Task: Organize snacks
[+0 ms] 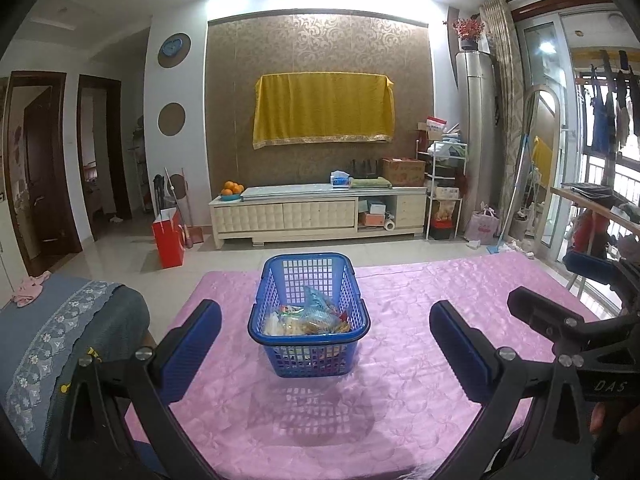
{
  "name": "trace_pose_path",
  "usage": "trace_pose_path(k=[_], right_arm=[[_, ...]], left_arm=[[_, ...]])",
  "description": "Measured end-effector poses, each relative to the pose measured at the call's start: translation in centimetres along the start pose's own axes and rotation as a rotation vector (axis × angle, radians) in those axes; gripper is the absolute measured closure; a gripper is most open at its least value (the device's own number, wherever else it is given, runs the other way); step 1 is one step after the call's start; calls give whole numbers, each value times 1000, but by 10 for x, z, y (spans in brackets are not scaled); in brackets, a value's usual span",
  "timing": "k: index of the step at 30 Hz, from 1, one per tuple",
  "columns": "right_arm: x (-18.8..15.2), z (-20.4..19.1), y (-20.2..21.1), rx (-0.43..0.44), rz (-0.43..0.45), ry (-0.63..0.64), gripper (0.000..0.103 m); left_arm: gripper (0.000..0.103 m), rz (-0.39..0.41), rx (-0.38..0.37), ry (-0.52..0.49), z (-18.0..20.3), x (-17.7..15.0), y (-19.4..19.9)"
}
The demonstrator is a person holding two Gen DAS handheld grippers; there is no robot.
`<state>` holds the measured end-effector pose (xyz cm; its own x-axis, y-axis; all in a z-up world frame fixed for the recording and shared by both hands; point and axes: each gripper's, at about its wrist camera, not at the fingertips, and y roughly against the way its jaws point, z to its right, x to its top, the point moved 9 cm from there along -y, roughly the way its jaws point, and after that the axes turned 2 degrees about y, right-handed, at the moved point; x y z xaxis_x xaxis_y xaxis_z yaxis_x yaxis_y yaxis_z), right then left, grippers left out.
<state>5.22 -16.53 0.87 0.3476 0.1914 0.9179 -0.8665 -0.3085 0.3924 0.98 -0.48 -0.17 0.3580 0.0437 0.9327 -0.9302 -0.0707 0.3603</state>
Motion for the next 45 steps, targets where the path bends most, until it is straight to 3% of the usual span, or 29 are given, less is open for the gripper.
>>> trace_pose_path(k=[45], right_arm=[[1, -3, 8, 13, 6, 1, 0]], left_arm=[[0, -24, -7, 8, 9, -8, 2]])
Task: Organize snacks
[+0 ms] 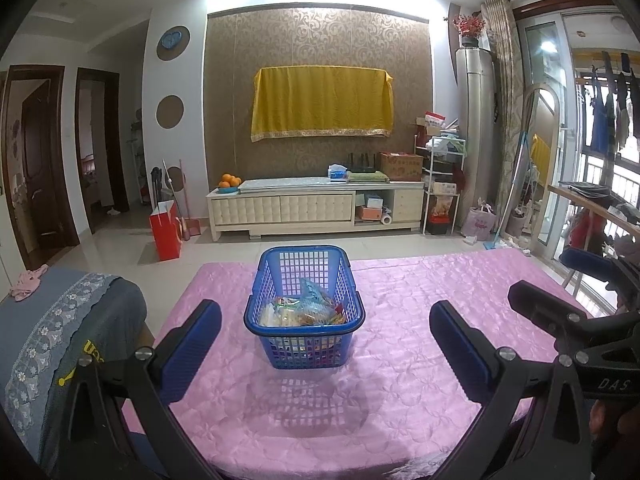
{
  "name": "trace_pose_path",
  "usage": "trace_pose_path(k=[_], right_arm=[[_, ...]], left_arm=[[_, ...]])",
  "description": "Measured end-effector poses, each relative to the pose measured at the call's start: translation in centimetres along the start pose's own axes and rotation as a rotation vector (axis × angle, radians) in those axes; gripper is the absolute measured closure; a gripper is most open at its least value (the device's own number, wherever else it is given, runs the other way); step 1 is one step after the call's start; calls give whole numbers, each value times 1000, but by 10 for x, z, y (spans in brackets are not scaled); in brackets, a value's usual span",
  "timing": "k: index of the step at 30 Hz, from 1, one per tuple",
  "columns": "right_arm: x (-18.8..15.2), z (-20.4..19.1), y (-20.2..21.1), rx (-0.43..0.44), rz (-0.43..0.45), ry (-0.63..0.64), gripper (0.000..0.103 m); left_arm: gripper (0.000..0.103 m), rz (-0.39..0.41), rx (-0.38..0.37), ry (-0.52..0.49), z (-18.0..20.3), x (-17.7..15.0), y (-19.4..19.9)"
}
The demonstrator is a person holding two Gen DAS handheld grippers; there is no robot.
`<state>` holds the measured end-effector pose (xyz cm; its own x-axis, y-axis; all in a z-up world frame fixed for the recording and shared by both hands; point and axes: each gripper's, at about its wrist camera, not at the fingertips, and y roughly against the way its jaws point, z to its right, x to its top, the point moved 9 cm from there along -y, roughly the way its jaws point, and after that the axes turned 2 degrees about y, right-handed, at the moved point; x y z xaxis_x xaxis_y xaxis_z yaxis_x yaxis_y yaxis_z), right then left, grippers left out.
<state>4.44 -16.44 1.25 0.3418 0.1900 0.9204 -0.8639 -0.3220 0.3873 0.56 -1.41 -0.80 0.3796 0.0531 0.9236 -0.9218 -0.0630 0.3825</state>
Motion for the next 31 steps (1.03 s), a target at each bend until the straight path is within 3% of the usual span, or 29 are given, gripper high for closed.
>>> trace_pose_path(k=[31], right_arm=[[-1, -1, 1, 4, -8, -6, 0]], left_arm=[[0, -7, -2, 6, 1, -3, 1]])
